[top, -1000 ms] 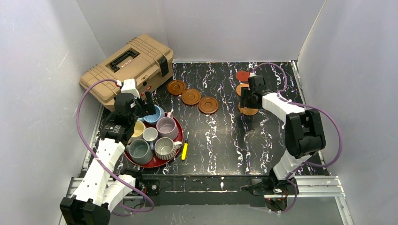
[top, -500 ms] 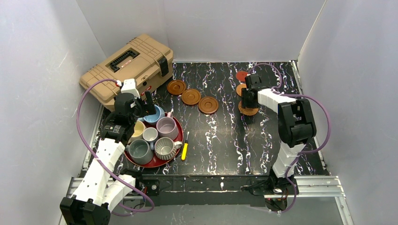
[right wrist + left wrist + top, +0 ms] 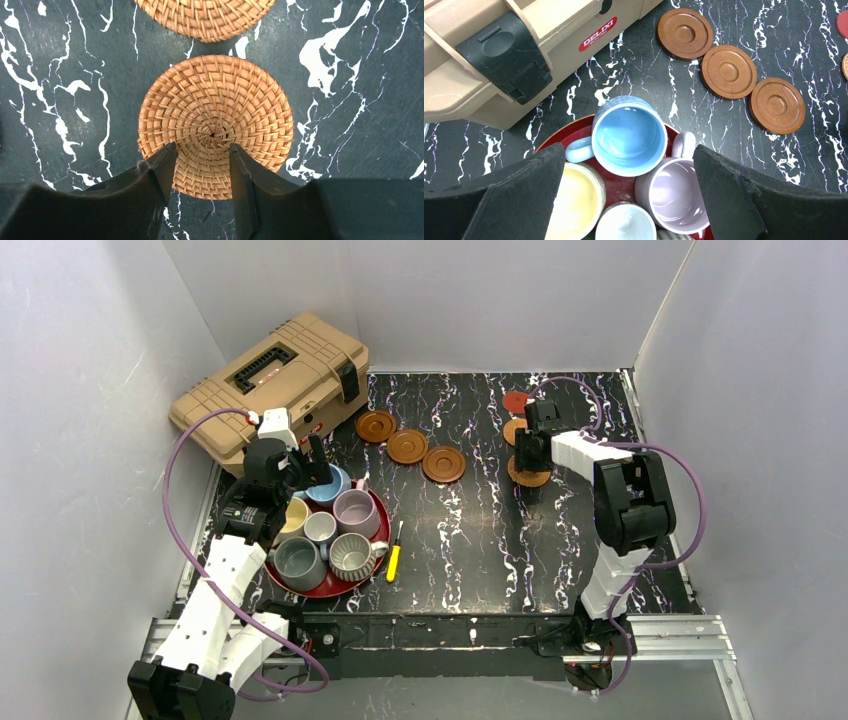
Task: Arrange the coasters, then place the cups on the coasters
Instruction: Move the coaster to the center of the board.
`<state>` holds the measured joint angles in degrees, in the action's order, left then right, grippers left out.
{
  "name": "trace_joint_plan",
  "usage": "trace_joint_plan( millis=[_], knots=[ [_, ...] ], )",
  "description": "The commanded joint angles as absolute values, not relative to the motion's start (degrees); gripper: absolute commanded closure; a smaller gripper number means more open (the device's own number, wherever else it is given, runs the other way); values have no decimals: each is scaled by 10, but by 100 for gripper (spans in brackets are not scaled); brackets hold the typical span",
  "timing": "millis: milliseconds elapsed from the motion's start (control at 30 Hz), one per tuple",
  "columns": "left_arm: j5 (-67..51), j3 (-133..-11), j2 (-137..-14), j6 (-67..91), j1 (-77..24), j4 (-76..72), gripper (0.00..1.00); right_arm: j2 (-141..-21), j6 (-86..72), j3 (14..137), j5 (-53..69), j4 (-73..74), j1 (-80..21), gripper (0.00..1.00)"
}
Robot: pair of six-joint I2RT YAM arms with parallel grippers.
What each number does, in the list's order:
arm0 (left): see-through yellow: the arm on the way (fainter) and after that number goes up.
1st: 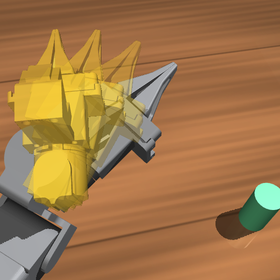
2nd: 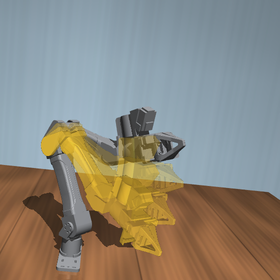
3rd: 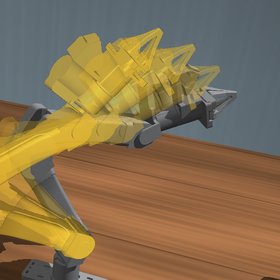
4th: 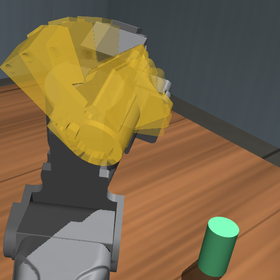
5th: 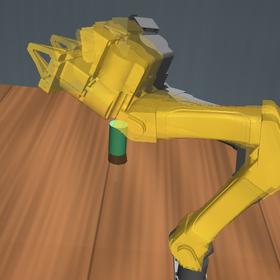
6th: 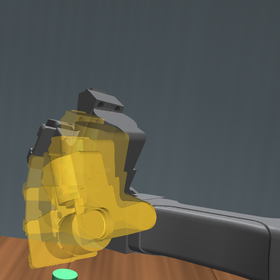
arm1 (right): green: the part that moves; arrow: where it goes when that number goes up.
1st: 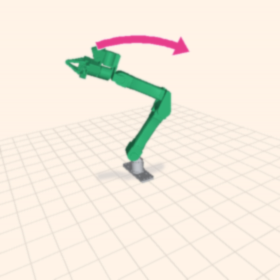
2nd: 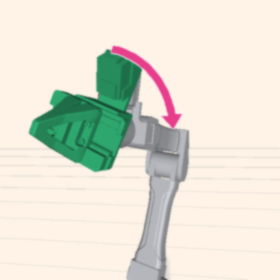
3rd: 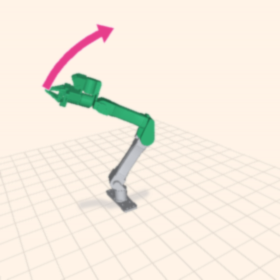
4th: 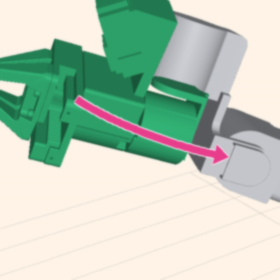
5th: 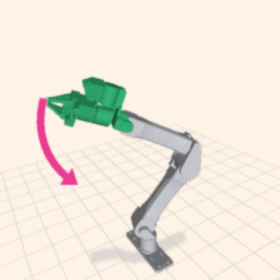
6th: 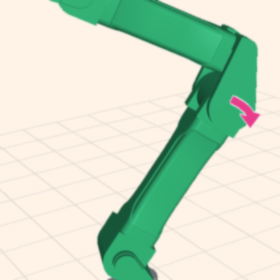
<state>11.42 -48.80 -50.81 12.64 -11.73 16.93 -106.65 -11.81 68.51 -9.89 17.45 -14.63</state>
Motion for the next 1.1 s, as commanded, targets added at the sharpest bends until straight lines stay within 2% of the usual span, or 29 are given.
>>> trace_joint_plan(
  millis=[0, 633, 1067],
  knots=[
    [120, -500, -495, 125, -114, 174, 1, -1050, -127, 644, -81, 206, -153, 49],
    [116, -500, -498, 127, -114, 173, 1, -1000, -171, 582, -62, 219, -239, 49],
    [115, -500, -501, 127, -114, 173, 1, -1019, -199, 584, -65, 189, -318, 50]
  ],
)
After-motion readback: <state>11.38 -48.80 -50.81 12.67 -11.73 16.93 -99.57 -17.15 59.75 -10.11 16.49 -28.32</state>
